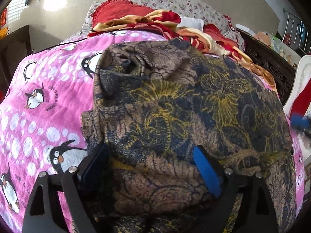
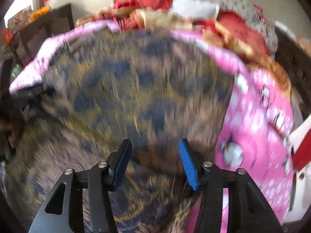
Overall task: Fold small clothes
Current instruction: 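Press the folded floral garment flat with both open grippers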
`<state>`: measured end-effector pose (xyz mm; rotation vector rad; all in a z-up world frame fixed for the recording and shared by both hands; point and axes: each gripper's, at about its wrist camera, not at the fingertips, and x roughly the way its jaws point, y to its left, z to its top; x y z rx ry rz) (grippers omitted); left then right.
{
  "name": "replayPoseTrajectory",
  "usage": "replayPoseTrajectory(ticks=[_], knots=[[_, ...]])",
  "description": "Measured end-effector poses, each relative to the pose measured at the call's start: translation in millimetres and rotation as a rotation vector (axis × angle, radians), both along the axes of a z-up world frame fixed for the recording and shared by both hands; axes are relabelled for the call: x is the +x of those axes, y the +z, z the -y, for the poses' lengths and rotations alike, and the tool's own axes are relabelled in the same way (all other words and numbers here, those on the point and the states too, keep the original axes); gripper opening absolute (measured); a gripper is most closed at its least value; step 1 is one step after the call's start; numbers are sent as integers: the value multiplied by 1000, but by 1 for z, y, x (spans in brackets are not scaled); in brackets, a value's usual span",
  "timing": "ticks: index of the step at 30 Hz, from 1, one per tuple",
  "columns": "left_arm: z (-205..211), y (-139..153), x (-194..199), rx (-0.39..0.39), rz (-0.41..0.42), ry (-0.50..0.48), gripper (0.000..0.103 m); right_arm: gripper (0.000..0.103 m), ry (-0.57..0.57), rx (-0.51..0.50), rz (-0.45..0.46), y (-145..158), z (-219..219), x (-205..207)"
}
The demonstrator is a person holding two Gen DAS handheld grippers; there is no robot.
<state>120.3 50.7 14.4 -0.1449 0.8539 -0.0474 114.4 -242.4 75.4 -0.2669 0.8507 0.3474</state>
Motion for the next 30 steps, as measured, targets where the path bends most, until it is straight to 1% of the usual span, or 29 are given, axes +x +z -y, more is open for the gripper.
replayPoseTrajectory(ticks=[1, 2, 3, 4, 5, 6, 7, 8, 9, 11, 12, 13, 15, 17, 19, 21, 22, 24, 25, 26, 28, 30], knots=[[0, 0, 0, 0, -1, 0, 92, 62, -9, 34, 49, 14, -3, 6], [0, 0, 1, -2, -2, -1, 93, 62, -24, 59, 77, 21, -4, 12], [-1, -1, 1, -4, -2, -1, 93, 64, -49, 83, 92, 26, -7, 23], [-1, -1, 1, -5, -3, -1, 93, 64, -67, 108, 76, 23, -9, 40], [0, -1, 1, -1, -4, -1, 93, 65, -80, 112, 48, 15, -11, 55], [1, -1, 2, 3, -5, -2, 93, 65, -105, 85, -3, -1, -11, 71], [1, -1, 2, 8, -7, -2, 93, 66, -139, 25, -95, -28, -9, 88], [2, -1, 3, 11, -8, -2, 93, 77, -145, 8, -88, -38, -8, 91], [2, -1, 3, 12, -9, -2, 94, 83, -164, 29, -62, -40, -3, 89], [2, -2, 4, 7, -9, -4, 95, 83, -189, 74, -83, -40, 2, 88], [2, -2, 4, 5, -9, -5, 95, 83, -191, 64, -88, -38, 1, 87], [2, -2, 4, 2, -10, -5, 95, 82, -201, 34, -94, -30, -3, 84], [2, -2, 5, 2, -9, -6, 96, 70, -216, 41, -69, -14, -6, 76], [1, -2, 5, 1, -10, -6, 96, 70, -188, 96, -9, 5, -17, 47], [1, -2, 5, -1, -9, -6, 96, 70, -188, 106, 13, 8, -27, 21], [2, -2, 5, 2, -10, -6, 96, 70, -203, 101, 14, -1, -38, -1], [2, -2, 4, 5, -10, -6, 96, 70, -232, 87, 10, -14, -42, -12], [1, -1, 4, 7, -10, -7, 96, 70, -258, 72, -63, -46, -46, -16], [1, -1, 4, 7, -10, -7, 96, 71, -260, 81, -30, -61, -45, -22], [2, 0, 4, 10, -10, -8, 96, 71, -255, 92, 23, -63, -45, -26], [2, 0, 4, 10, -9, -11, 97, 71, -260, 86, 16, -59, -46, -24], [2, 0, 4, 6, -11, -14, 98, 72, -259, 60, 28, -61, -50, -25]])
